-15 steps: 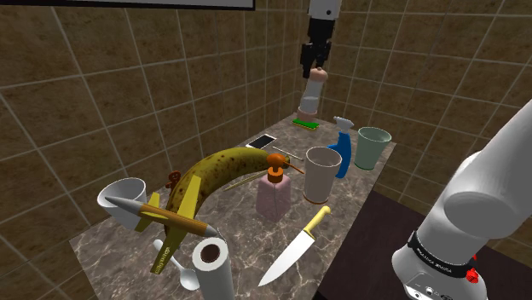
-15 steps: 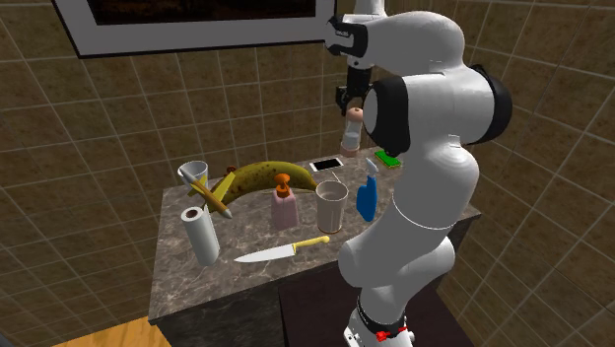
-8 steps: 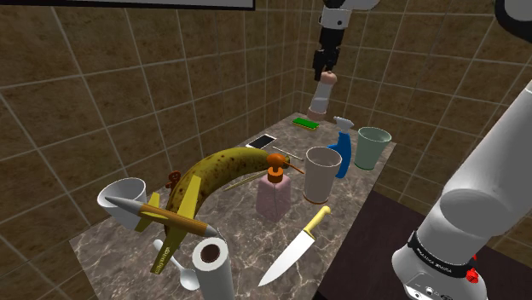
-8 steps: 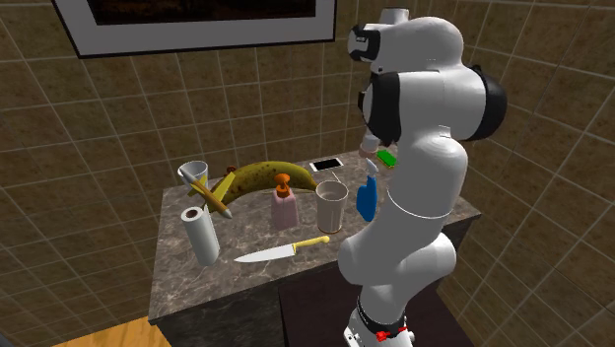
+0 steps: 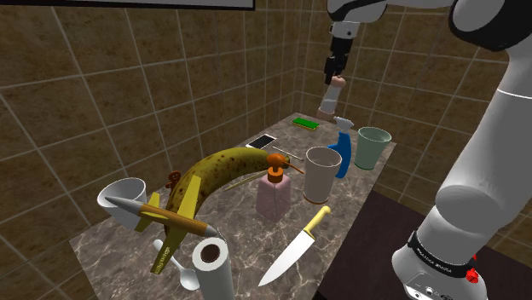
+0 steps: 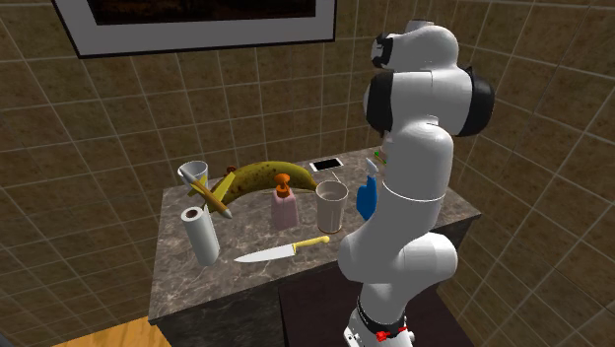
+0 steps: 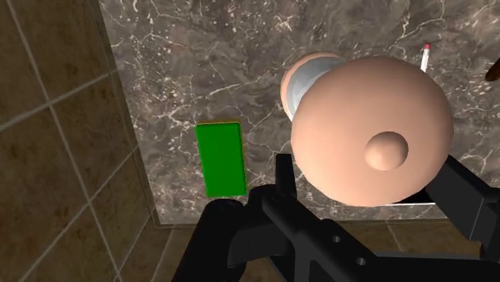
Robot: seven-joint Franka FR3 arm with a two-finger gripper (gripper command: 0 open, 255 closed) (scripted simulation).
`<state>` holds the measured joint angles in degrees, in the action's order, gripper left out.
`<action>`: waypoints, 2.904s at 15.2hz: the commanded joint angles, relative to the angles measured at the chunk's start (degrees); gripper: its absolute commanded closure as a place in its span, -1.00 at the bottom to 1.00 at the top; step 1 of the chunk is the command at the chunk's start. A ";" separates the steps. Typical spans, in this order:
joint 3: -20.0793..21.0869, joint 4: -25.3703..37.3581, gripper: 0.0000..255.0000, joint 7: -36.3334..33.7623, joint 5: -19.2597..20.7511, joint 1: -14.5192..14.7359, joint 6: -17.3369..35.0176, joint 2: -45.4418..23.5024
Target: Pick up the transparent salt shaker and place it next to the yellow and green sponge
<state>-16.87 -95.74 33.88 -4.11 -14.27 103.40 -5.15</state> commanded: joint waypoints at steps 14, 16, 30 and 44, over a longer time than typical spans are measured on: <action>-3.19 30.32 1.00 16.14 -9.86 -14.97 -5.01 -27.58; -3.15 28.44 1.00 16.30 -9.84 -14.73 -3.35 -27.38; -2.79 18.74 1.00 17.52 -10.47 -13.74 6.77 -28.00; -2.91 19.99 -1.00 17.35 -10.27 -13.85 5.12 -27.56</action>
<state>-19.74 -76.75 51.38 -14.45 -28.04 109.53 -32.76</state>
